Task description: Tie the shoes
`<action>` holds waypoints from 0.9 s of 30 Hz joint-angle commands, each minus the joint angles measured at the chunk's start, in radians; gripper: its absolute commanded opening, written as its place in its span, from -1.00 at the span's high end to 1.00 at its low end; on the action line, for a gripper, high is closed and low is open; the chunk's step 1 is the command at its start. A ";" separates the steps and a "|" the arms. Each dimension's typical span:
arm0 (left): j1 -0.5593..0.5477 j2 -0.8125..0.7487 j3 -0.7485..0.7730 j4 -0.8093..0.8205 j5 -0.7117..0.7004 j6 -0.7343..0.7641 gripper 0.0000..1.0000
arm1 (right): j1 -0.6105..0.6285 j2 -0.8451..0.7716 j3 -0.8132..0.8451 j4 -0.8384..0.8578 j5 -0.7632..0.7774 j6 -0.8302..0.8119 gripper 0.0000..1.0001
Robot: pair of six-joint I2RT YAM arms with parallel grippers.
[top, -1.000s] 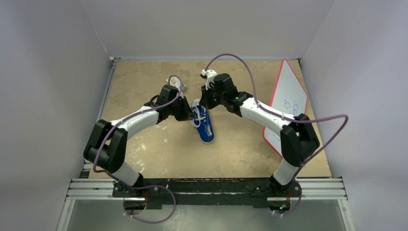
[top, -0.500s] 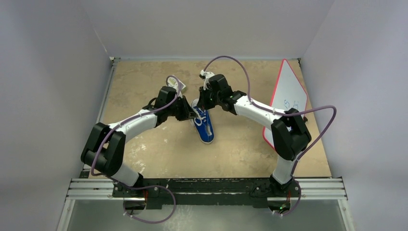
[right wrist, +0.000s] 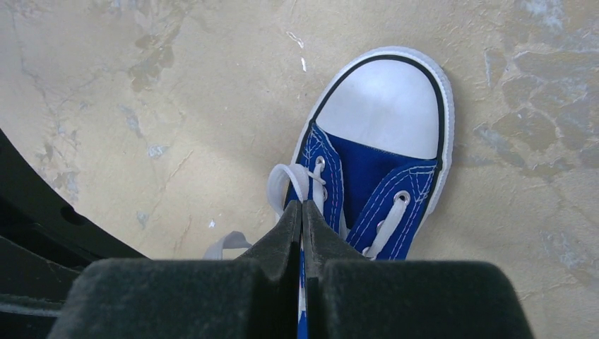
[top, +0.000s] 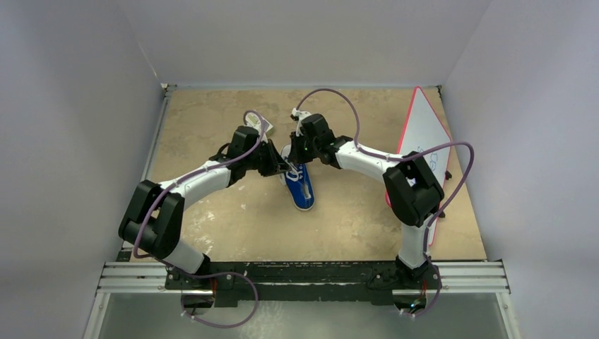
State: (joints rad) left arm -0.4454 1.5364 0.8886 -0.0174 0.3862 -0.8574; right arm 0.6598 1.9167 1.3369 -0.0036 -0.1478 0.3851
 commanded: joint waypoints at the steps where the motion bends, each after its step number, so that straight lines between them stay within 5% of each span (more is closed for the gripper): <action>1: 0.007 -0.016 0.051 0.024 0.011 -0.009 1.00 | -0.003 -0.012 0.023 0.020 0.020 -0.002 1.00; 27: 0.007 0.015 0.081 0.019 0.057 0.053 1.00 | -0.004 0.008 0.178 -0.382 -0.044 0.065 1.00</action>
State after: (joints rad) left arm -0.4454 1.5505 0.9207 -0.0265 0.4137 -0.8433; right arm 0.6598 1.9167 1.4181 -0.2512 -0.1520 0.4267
